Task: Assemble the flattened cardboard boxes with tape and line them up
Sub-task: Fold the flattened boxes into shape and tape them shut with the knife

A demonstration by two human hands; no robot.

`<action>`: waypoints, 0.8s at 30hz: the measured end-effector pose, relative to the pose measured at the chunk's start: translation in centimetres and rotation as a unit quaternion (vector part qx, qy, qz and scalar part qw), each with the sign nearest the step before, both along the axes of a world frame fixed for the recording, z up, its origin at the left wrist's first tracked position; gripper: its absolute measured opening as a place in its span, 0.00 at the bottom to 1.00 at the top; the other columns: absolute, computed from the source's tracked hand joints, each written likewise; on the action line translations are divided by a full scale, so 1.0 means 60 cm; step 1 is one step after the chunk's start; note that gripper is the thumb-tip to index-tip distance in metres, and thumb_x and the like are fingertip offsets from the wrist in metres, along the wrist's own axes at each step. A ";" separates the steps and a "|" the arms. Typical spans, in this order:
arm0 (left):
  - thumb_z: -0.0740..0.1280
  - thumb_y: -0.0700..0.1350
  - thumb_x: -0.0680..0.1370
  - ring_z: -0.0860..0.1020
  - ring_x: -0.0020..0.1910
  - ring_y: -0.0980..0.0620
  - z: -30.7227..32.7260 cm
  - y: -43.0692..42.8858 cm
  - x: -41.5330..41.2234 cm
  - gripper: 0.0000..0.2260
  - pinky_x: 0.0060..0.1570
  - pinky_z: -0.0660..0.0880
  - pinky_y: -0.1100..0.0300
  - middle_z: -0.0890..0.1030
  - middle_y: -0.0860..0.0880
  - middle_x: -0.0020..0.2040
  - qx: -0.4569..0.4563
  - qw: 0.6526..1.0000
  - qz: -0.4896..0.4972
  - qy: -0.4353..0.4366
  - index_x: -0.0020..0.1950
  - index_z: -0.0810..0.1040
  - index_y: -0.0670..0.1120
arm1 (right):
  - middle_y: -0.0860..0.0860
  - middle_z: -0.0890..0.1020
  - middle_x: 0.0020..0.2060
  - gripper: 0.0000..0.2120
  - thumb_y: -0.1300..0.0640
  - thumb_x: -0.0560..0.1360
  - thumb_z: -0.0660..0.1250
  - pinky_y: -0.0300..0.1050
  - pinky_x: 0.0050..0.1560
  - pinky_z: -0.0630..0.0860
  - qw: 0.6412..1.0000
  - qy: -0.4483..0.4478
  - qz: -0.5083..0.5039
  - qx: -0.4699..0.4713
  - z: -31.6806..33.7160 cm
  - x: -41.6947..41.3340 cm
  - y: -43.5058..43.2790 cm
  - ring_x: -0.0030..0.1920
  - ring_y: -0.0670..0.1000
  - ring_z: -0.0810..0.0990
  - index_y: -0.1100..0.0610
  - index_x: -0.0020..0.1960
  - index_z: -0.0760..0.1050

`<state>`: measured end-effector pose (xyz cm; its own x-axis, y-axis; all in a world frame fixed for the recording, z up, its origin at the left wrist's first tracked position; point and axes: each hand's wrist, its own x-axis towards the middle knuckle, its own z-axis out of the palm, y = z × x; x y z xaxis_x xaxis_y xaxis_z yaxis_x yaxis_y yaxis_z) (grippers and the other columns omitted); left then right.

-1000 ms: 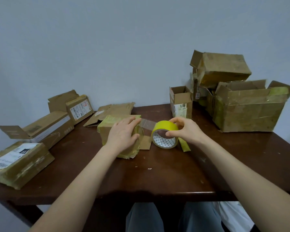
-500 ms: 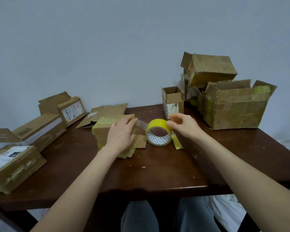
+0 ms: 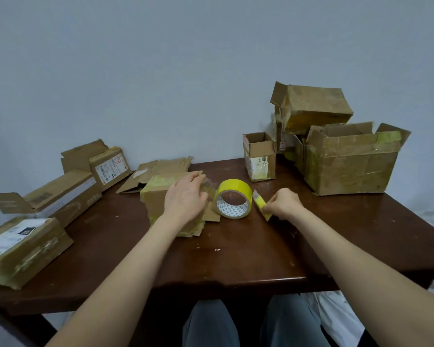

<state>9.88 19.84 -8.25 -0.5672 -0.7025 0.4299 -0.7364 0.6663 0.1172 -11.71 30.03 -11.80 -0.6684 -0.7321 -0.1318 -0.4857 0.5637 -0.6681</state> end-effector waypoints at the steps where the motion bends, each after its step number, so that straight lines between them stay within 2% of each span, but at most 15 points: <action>1: 0.58 0.44 0.78 0.66 0.70 0.51 0.003 -0.001 0.002 0.21 0.67 0.64 0.54 0.67 0.51 0.73 0.013 0.999 -0.006 0.031 0.73 0.68 0.48 | 0.54 0.83 0.41 0.09 0.54 0.69 0.76 0.46 0.43 0.79 0.998 -0.019 -0.017 -0.056 0.006 -0.002 -0.001 0.38 0.51 0.79 0.59 0.43 0.82; 3: 0.58 0.43 0.79 0.70 0.68 0.51 0.016 0.002 0.003 0.18 0.65 0.67 0.55 0.72 0.50 0.70 0.025 0.993 -0.025 0.112 0.70 0.72 0.46 | 0.53 0.80 0.35 0.07 0.56 0.70 0.75 0.44 0.36 0.75 0.978 -0.089 -0.015 -0.191 0.031 0.001 -0.003 0.33 0.50 0.75 0.59 0.40 0.81; 5: 0.60 0.43 0.80 0.74 0.63 0.51 0.040 0.012 -0.006 0.15 0.62 0.68 0.58 0.78 0.49 0.63 0.020 0.982 -0.040 0.186 0.64 0.77 0.45 | 0.52 0.75 0.27 0.06 0.58 0.72 0.74 0.38 0.28 0.70 0.946 -0.163 0.036 -0.277 0.067 0.018 -0.008 0.27 0.48 0.71 0.59 0.39 0.80; 7: 0.63 0.47 0.79 0.79 0.57 0.52 0.065 0.021 -0.022 0.12 0.61 0.72 0.58 0.83 0.49 0.56 0.067 0.967 -0.045 0.240 0.58 0.82 0.45 | 0.50 0.74 0.25 0.04 0.60 0.74 0.72 0.35 0.26 0.69 0.925 -0.199 0.101 -0.309 0.102 0.049 -0.015 0.24 0.45 0.70 0.59 0.41 0.80; 10: 0.67 0.50 0.77 0.83 0.44 0.51 0.086 0.017 -0.047 0.09 0.53 0.79 0.52 0.85 0.48 0.44 0.225 0.919 -0.063 0.319 0.47 0.84 0.47 | 0.51 0.76 0.25 0.02 0.63 0.75 0.70 0.33 0.27 0.72 0.901 -0.231 0.176 -0.321 0.126 0.087 -0.033 0.23 0.42 0.73 0.61 0.44 0.79; 12: 0.69 0.47 0.76 0.82 0.41 0.50 0.090 0.011 -0.052 0.06 0.52 0.79 0.50 0.84 0.47 0.41 0.261 0.899 -0.046 0.348 0.44 0.83 0.47 | 0.50 0.79 0.26 0.03 0.63 0.75 0.70 0.35 0.29 0.75 0.899 -0.237 0.197 -0.312 0.120 0.094 -0.048 0.26 0.43 0.77 0.60 0.42 0.80; 13: 0.68 0.47 0.76 0.82 0.42 0.50 0.090 0.006 -0.051 0.05 0.52 0.79 0.51 0.84 0.47 0.42 0.253 0.902 -0.029 0.349 0.44 0.82 0.46 | 0.50 0.80 0.26 0.05 0.61 0.74 0.71 0.37 0.31 0.76 0.911 -0.199 0.190 -0.309 0.115 0.090 -0.057 0.27 0.44 0.78 0.59 0.40 0.80; 15: 0.66 0.47 0.78 0.79 0.42 0.51 0.086 0.001 -0.041 0.08 0.49 0.76 0.57 0.83 0.47 0.43 0.191 0.931 0.011 0.312 0.47 0.81 0.44 | 0.48 0.81 0.31 0.09 0.50 0.72 0.73 0.45 0.38 0.77 0.952 -0.032 0.143 -0.267 0.102 0.067 -0.074 0.35 0.46 0.79 0.54 0.38 0.79; 17: 0.62 0.49 0.79 0.75 0.42 0.52 0.077 0.004 -0.027 0.10 0.44 0.71 0.58 0.80 0.49 0.43 0.139 0.953 0.026 0.268 0.49 0.79 0.43 | 0.47 0.81 0.45 0.17 0.38 0.71 0.70 0.48 0.48 0.77 0.975 0.087 0.126 -0.159 0.089 0.047 -0.086 0.47 0.49 0.79 0.51 0.47 0.79; 19: 0.60 0.49 0.81 0.73 0.39 0.55 0.060 0.010 -0.019 0.09 0.39 0.67 0.60 0.76 0.53 0.39 0.121 0.963 0.027 0.238 0.47 0.75 0.45 | 0.50 0.79 0.58 0.29 0.33 0.71 0.65 0.51 0.57 0.75 0.979 0.093 0.170 -0.062 0.076 0.036 -0.101 0.57 0.52 0.77 0.53 0.61 0.75; 20: 0.59 0.49 0.81 0.71 0.36 0.57 0.049 0.011 -0.017 0.09 0.36 0.65 0.61 0.74 0.54 0.37 0.115 0.967 0.028 0.225 0.46 0.74 0.46 | 0.51 0.78 0.61 0.31 0.33 0.71 0.64 0.51 0.59 0.75 0.978 0.075 0.190 -0.040 0.073 0.036 -0.106 0.59 0.53 0.76 0.54 0.63 0.75; 24: 0.60 0.47 0.81 0.69 0.34 0.60 0.017 0.012 -0.010 0.07 0.31 0.61 0.66 0.71 0.56 0.35 0.087 0.972 0.035 0.217 0.43 0.70 0.49 | 0.51 0.79 0.55 0.23 0.40 0.72 0.69 0.43 0.50 0.71 0.967 0.011 0.251 -0.040 0.082 0.050 -0.114 0.52 0.50 0.76 0.55 0.59 0.79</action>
<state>9.27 20.57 -7.26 -0.3084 -0.8157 0.4894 -0.6352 0.5596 0.5323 -8.69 23.17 -6.86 -0.2272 -0.9726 -0.0504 -0.6998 0.1990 -0.6861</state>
